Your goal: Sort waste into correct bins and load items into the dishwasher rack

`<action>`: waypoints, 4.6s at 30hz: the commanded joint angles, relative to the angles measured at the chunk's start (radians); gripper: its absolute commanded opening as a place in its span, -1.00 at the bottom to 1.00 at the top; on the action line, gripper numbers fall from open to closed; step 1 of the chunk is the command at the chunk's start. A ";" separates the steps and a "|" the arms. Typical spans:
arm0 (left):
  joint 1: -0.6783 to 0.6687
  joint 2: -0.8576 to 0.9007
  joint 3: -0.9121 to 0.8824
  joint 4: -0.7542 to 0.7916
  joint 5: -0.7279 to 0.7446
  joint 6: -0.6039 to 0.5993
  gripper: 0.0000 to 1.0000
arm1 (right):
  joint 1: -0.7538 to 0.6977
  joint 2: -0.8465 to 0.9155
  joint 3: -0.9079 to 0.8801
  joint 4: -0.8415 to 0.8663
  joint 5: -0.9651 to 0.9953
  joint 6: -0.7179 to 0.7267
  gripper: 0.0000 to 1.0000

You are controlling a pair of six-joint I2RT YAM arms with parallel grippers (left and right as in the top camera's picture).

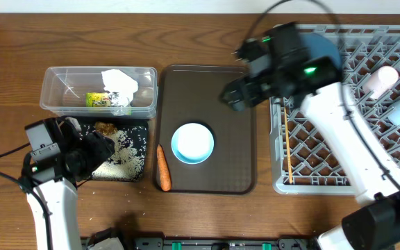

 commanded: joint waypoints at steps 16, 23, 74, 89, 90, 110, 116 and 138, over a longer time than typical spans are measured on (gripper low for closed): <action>0.009 0.133 0.003 -0.001 -0.012 0.020 0.24 | 0.222 0.400 0.001 0.019 0.084 0.166 0.17; 0.009 0.133 0.003 -0.001 -0.012 0.020 0.25 | 0.221 0.448 0.001 0.015 0.090 0.181 -0.74; 0.009 0.133 0.003 0.006 -0.012 0.020 0.24 | -0.136 0.010 0.012 -0.059 0.259 0.148 -0.98; 0.009 0.133 0.003 0.006 -0.012 0.020 0.24 | -0.131 0.010 0.012 -0.076 0.259 0.148 -0.98; 0.009 0.133 0.003 0.006 -0.012 0.020 0.25 | -0.131 0.010 0.012 -0.076 0.259 0.148 -0.98; 0.009 0.133 0.003 0.006 -0.012 0.020 0.24 | -0.096 0.010 0.012 -0.034 0.248 0.143 -0.98; 0.009 0.133 0.003 0.006 -0.012 0.020 0.24 | -0.029 0.034 0.012 0.017 0.225 0.126 -0.95; 0.009 0.133 0.003 0.006 -0.012 0.020 0.25 | 0.080 0.424 0.012 0.041 0.225 0.139 -0.49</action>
